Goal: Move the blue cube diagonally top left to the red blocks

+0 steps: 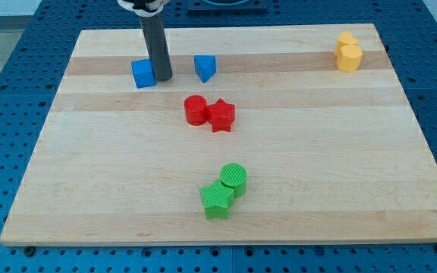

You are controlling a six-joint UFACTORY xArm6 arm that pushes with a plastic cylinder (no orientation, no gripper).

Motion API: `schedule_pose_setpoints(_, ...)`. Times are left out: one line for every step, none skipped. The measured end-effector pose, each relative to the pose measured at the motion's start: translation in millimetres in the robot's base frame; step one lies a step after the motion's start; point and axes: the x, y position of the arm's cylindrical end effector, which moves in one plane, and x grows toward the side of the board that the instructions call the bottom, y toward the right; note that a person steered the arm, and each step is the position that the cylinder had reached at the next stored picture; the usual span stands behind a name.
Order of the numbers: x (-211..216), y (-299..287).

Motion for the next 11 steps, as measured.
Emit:
schedule_pose_setpoints(9.9, 10.8)
schedule_pose_setpoints(21.9, 18.9)
schedule_pose_setpoints(23.5, 21.6)
schedule_pose_setpoints(38.6, 28.5)
schedule_pose_setpoints(38.6, 28.5)
schedule_pose_setpoints(5.0, -2.9)
schedule_pose_setpoints(-12.5, -14.3)
schedule_pose_setpoints(-12.5, -19.0)
schedule_pose_setpoints(-12.4, -40.9)
schedule_pose_setpoints(-12.4, -40.9)
schedule_pose_setpoints(-7.7, -29.8)
